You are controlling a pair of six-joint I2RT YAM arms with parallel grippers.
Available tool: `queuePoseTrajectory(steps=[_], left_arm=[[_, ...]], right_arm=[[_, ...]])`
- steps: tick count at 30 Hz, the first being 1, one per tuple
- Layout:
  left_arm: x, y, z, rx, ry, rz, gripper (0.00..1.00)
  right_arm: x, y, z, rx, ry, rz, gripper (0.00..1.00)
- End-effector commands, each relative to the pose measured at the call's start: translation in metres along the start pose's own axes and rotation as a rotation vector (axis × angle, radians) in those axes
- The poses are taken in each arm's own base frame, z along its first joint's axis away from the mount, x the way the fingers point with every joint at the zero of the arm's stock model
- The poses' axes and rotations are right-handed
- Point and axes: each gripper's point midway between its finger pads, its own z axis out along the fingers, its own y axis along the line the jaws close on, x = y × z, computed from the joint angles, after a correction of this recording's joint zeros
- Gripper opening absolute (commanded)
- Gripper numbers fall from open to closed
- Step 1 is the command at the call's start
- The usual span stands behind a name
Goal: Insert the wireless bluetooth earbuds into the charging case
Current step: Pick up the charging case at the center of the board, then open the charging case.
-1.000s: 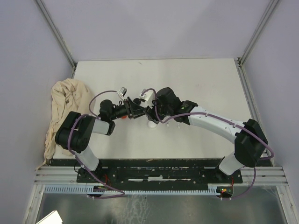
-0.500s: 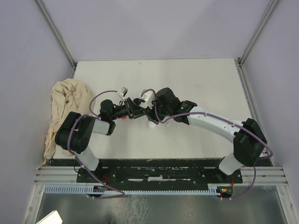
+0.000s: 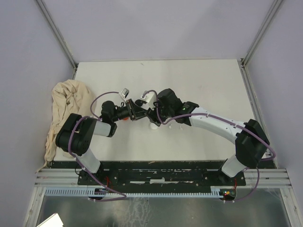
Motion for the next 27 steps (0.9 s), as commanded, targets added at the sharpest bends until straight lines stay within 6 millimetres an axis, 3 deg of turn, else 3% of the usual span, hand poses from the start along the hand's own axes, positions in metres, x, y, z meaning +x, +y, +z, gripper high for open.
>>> queuePoseTrajectory(steps=[1, 5, 10, 15, 20, 27], left_arm=[[-0.007, -0.022, 0.005, 0.062, 0.004, 0.115, 0.03], [-0.013, -0.016, 0.006, 0.038, -0.023, 0.109, 0.03], [-0.022, -0.007, 0.008, 0.003, -0.075, 0.098, 0.03], [-0.029, -0.003, 0.007, -0.018, -0.121, 0.082, 0.03], [-0.032, -0.004, 0.006, -0.017, -0.145, 0.069, 0.03], [-0.033, -0.012, 0.004, 0.001, -0.161, 0.065, 0.03]], right_arm=[[-0.03, -0.011, -0.006, 0.036, -0.079, 0.015, 0.75], [-0.04, -0.018, -0.017, 0.07, -0.125, 0.056, 0.85], [-0.052, -0.04, -0.047, 0.185, -0.197, 0.175, 0.96], [-0.046, -0.061, -0.062, 0.29, -0.206, 0.332, 1.0], [-0.036, -0.062, -0.058, 0.305, -0.182, 0.365, 1.0], [-0.023, -0.06, -0.036, 0.289, -0.145, 0.381, 1.0]])
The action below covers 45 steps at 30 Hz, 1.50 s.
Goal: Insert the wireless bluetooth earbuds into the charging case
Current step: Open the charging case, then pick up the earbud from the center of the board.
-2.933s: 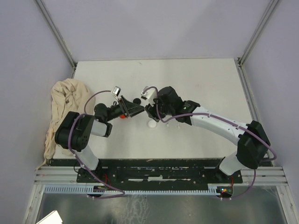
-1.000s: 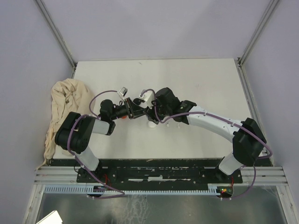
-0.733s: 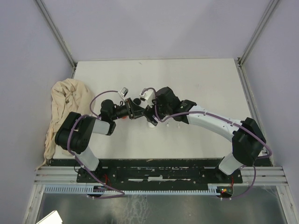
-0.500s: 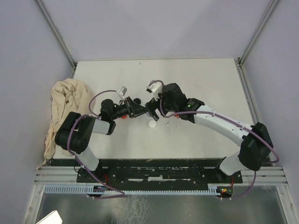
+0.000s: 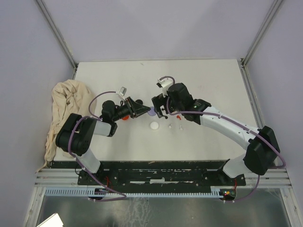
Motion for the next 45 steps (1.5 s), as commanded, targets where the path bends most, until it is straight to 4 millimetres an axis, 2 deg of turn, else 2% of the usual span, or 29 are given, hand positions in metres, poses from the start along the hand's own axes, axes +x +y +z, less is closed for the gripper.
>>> queuePoseTrajectory(steps=[1, 11, 14, 18, 21, 25, 31, 37, 45], left_arm=[[-0.011, -0.022, -0.002, 0.058, -0.045, 0.051, 0.03], [-0.012, -0.034, -0.004, 0.081, -0.049, 0.051, 0.03], [-0.012, -0.035, -0.005, 0.084, -0.046, 0.045, 0.03], [-0.017, -0.035, -0.007, 0.087, -0.062, 0.033, 0.03], [-0.027, -0.032, -0.011, 0.074, -0.098, 0.014, 0.03], [-0.038, -0.027, -0.016, 0.063, -0.144, -0.01, 0.03], [-0.036, -0.024, -0.018, 0.097, -0.155, -0.052, 0.03], [-0.034, -0.023, -0.019, 0.135, -0.156, -0.085, 0.03], [-0.034, -0.02, -0.018, 0.131, -0.156, -0.09, 0.03]], right_arm=[[0.0, 0.001, 0.014, 0.01, -0.014, 0.032, 1.0], [0.019, -0.012, 0.044, 0.044, 0.041, 0.062, 0.99], [0.02, -0.017, 0.047, 0.049, 0.038, 0.076, 1.0], [0.02, -0.024, 0.041, 0.071, 0.02, 0.086, 0.99], [0.024, -0.046, 0.031, 0.153, 0.025, 0.111, 0.99], [0.036, -0.088, 0.024, 0.29, 0.12, 0.155, 0.99], [0.055, -0.137, 0.022, 0.456, 0.248, 0.161, 0.9], [0.071, -0.15, 0.035, 0.465, 0.314, 0.171, 0.82], [0.075, -0.158, 0.054, 0.447, 0.351, 0.175, 0.76]])
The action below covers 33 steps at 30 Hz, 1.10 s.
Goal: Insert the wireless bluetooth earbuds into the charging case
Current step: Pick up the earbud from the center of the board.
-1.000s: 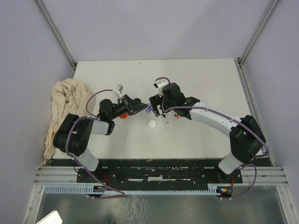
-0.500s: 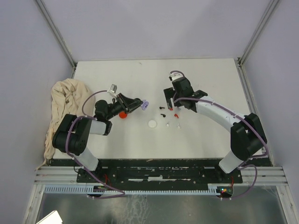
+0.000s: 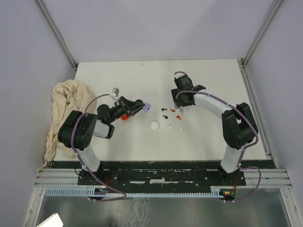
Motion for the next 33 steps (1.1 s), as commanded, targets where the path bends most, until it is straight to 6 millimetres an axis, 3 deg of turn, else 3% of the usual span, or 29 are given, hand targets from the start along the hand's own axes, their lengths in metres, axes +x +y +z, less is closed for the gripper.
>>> queuePoseTrajectory(steps=[1, 10, 16, 33], left_arm=[[-0.003, -0.017, 0.0, 0.065, -0.012, 0.015, 0.03], [-0.003, -0.014, -0.001, 0.061, -0.011, 0.012, 0.03], [-0.004, -0.015, -0.002, 0.066, -0.013, 0.014, 0.03], [-0.005, -0.012, -0.006, 0.065, -0.019, 0.005, 0.03]], right_arm=[[-0.027, -0.001, -0.001, -0.006, -0.039, -0.004, 0.76], [-0.035, -0.012, 0.017, 0.068, 0.026, -0.139, 0.76], [-0.044, -0.009, 0.03, 0.066, 0.029, -0.191, 0.77], [-0.042, -0.003, 0.063, 0.073, 0.071, -0.244, 0.77]])
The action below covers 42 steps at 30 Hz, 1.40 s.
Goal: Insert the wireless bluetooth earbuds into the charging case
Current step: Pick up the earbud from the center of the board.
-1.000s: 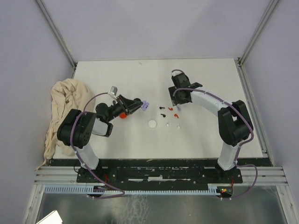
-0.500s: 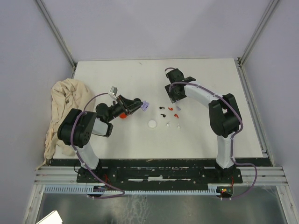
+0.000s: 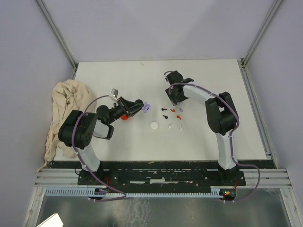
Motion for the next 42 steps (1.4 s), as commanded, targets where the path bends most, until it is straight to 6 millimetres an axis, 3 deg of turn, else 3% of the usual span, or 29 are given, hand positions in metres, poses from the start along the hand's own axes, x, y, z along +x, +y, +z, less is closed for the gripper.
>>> queuePoseTrajectory(steps=[1, 16, 28, 36, 42], left_arm=[[-0.002, -0.014, -0.002, 0.062, -0.004, 0.031, 0.03], [-0.004, -0.012, -0.002, 0.06, -0.007, 0.026, 0.03], [-0.004, -0.012, -0.001, 0.061, -0.006, 0.026, 0.03], [-0.005, -0.009, -0.002, 0.053, -0.011, 0.021, 0.03], [-0.005, -0.007, -0.003, 0.053, -0.012, 0.018, 0.03]], right_arm=[[-0.022, -0.01, -0.002, 0.032, -0.041, -0.002, 0.77], [-0.023, -0.022, 0.012, 0.061, -0.012, 0.02, 0.77], [-0.04, -0.042, 0.024, 0.078, -0.014, 0.09, 0.76], [-0.056, -0.032, -0.001, -0.037, -0.128, 0.122, 0.76], [-0.051, -0.015, -0.011, -0.139, -0.131, 0.121, 0.75]])
